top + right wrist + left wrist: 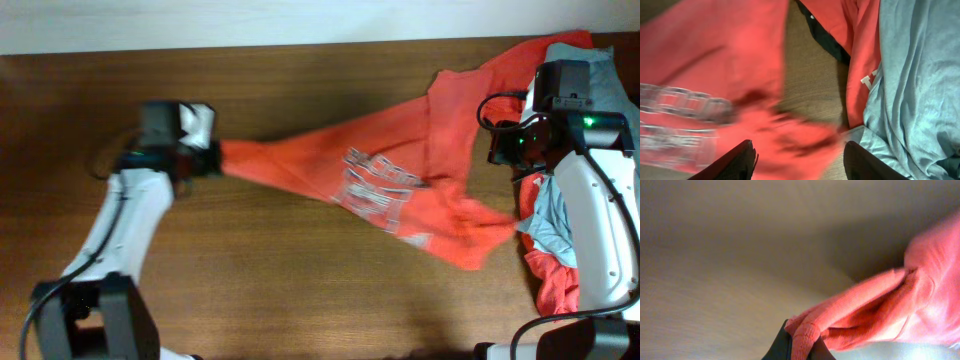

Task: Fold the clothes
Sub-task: 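Drag the orange shirt leftward with the left gripper and release, then regrasp the orange shirt's lower edge with the left gripper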

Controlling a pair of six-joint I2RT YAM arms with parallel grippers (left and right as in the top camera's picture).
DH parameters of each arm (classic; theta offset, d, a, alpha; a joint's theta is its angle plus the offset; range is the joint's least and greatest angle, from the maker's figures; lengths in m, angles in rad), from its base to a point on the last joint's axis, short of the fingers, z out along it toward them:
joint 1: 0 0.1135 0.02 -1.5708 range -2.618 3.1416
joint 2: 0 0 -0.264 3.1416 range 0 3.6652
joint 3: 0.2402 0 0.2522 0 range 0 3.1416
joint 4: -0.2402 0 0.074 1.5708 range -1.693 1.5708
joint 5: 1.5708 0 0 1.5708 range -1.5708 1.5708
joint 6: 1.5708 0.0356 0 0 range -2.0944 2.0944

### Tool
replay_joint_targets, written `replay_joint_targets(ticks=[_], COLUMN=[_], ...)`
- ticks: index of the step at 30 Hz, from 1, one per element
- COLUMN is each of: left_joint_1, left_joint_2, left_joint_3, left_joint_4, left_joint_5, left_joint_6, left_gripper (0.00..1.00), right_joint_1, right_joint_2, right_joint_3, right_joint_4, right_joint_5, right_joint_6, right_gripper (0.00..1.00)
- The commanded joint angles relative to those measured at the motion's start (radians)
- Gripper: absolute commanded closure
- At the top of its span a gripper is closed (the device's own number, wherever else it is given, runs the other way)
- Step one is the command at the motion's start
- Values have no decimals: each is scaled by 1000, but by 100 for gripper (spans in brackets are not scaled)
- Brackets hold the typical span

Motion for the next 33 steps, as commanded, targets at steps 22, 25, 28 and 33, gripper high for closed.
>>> replay_joint_targets(ticks=[22,25,28,33], left_joint_1=[-276,-408,-521,-661], left_joint_2=[-42,-39,-35,9], left_joint_3=[93,66,31,5], left_joint_4=[-444,-441,-434,-393], left_joint_5=[256,246,204,203], left_joint_6=[-218,-231,-290,-330], left_gripper=[1,4,4,3], right_joint_1=[-4,-4,-4,-4], right_joint_2=[-9,-9,-9,-9], right_joint_3=[12,12,12,12], right_joint_4=[0,-1,-1,-2], right_joint_5=[1,1,1,1], right_joint_6=[11,11,11,11], right_gripper=[37,37,37,37])
